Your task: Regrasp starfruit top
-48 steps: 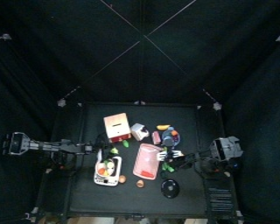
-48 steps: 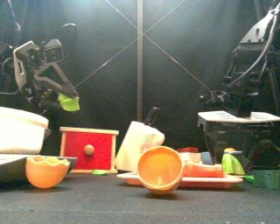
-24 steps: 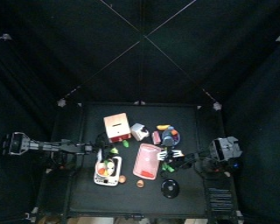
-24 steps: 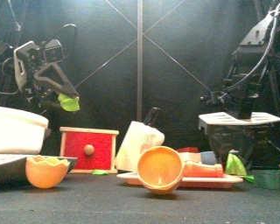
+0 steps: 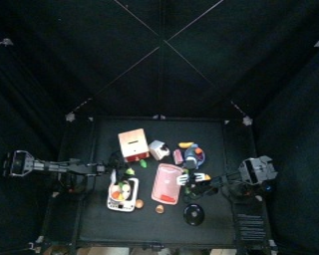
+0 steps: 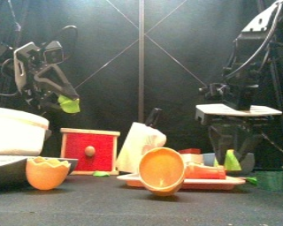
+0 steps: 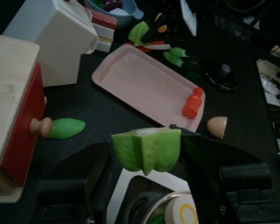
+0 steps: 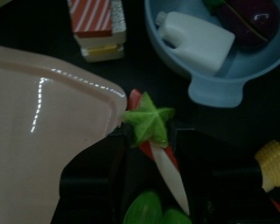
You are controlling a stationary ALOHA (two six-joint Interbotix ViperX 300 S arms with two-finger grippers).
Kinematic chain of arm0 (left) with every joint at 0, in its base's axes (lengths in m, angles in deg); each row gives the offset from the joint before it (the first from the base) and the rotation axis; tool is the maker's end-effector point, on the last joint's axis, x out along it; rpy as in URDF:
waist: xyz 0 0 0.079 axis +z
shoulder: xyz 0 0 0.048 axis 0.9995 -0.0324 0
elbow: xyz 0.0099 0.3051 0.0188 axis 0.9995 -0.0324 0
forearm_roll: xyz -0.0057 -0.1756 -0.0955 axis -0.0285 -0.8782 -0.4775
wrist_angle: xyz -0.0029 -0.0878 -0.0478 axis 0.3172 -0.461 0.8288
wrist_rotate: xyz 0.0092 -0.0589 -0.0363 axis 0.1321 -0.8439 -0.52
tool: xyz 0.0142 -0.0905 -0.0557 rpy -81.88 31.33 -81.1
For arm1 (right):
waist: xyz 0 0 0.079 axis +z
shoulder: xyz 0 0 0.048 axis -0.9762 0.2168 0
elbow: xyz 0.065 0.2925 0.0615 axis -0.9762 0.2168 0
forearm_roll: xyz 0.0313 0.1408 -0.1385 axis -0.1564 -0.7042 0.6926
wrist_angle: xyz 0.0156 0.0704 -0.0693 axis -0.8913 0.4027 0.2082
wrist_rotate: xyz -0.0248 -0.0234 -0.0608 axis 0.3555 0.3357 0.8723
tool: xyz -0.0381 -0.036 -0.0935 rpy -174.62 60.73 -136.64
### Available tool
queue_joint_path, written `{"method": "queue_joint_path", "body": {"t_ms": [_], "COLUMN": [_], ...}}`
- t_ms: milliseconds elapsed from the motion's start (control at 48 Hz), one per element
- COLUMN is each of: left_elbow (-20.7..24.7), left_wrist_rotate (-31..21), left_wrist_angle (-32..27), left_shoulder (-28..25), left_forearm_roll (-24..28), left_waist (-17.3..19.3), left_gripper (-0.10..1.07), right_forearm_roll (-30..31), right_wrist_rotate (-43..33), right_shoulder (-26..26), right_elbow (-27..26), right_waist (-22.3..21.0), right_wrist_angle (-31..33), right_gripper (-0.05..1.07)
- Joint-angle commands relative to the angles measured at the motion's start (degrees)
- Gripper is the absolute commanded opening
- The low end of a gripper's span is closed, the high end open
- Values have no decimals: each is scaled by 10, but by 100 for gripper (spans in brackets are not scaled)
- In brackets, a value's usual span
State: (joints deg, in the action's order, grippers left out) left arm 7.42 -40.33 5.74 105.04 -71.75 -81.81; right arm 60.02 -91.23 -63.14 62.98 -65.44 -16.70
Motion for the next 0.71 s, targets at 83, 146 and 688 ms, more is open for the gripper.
{"method": "queue_joint_path", "body": {"t_ms": [83, 146, 688], "left_elbow": [7, 7, 7], "left_wrist_rotate": [1, 1, 0], "left_wrist_angle": [3, 3, 2], "left_shoulder": [1, 1, 0], "left_forearm_roll": [-2, -2, -2], "left_waist": [-1, -1, -1], "left_gripper": [67, 67, 67], "right_forearm_roll": [-2, -3, 63], "right_wrist_rotate": [1, 0, 5], "right_shoulder": [-22, -23, -113], "right_elbow": [-24, -24, -34], "right_waist": [18, 21, 25], "right_wrist_angle": [16, 18, 25], "right_gripper": [71, 71, 71]}}
